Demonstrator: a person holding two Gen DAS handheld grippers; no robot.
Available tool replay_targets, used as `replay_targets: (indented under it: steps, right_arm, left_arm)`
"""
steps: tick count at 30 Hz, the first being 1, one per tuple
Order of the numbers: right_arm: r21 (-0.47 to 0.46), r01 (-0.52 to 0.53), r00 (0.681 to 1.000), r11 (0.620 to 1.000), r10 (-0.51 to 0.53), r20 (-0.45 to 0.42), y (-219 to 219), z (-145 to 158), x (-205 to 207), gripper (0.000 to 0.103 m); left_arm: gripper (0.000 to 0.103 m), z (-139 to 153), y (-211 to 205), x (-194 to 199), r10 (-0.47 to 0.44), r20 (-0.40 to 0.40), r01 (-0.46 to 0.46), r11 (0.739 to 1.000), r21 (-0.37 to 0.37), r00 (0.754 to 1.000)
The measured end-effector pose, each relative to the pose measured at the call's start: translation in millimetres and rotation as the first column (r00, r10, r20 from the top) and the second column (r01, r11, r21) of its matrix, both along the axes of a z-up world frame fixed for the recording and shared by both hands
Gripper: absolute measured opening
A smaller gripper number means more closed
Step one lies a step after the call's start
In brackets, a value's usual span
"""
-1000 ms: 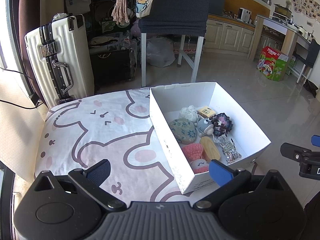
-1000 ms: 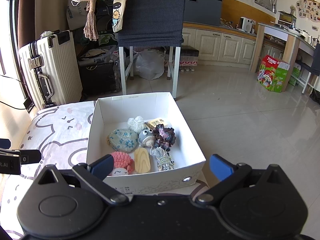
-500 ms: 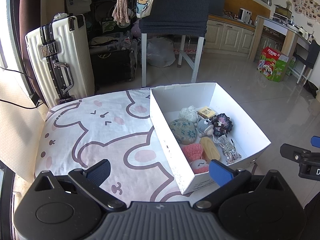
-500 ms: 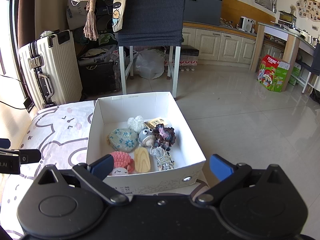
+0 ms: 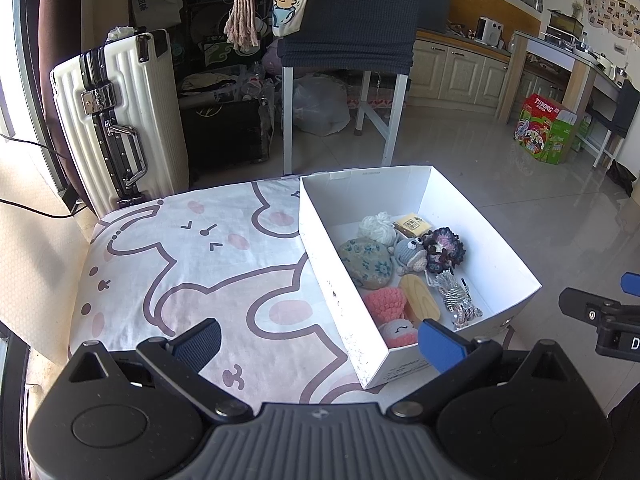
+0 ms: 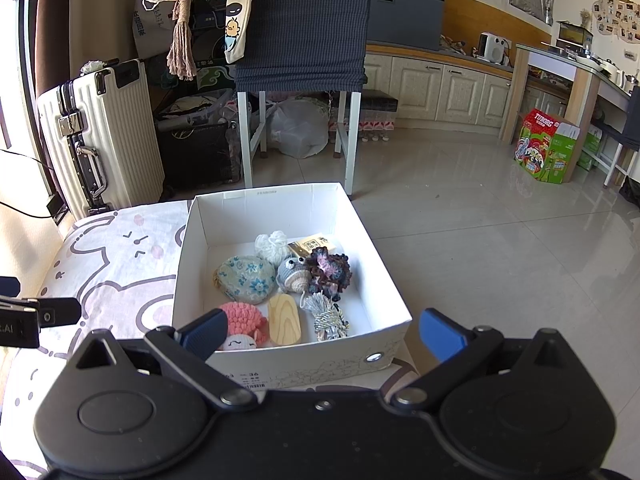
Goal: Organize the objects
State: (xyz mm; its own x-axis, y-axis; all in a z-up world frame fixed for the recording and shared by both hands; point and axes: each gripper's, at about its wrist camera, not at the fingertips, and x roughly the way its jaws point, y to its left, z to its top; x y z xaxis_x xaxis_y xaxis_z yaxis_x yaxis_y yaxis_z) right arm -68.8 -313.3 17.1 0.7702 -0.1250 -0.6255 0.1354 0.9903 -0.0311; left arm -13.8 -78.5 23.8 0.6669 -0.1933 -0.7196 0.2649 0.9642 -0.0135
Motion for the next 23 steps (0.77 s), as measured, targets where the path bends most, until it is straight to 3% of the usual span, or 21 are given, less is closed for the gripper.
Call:
replay_targets:
  steps: [23]
  right_arm:
    - [0.001,-0.001,1.000,1.000,0.001,-0.002,0.5,-1.4,0.5,0.103]
  left_arm:
    - [0.103,1.6,-3.0,-0.9,0.005,0.003,-0.005,1.000,-0.002,1.000]
